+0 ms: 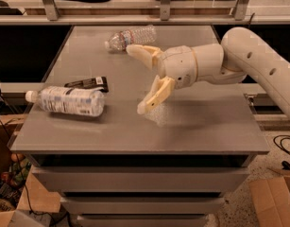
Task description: Place blue plastic bottle upright
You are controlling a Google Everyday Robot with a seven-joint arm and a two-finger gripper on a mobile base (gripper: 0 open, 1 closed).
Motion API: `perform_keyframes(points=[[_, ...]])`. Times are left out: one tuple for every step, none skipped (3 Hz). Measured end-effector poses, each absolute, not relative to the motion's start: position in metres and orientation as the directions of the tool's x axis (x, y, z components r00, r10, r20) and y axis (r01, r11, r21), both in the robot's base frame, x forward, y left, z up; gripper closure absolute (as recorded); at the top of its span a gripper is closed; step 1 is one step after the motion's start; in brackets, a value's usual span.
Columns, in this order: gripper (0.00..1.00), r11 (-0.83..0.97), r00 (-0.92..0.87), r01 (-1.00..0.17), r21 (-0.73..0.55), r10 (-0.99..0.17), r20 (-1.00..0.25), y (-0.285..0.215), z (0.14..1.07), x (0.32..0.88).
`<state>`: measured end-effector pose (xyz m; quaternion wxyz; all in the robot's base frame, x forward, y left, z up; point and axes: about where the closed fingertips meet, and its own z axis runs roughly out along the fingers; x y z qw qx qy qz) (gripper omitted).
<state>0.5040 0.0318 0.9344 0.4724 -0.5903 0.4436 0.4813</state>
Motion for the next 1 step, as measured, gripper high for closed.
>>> perform_keyframes(points=[[0.0,-0.169,0.147,-0.977,-0.13,-0.095,-0.985,0.0327,0.935,0.503]])
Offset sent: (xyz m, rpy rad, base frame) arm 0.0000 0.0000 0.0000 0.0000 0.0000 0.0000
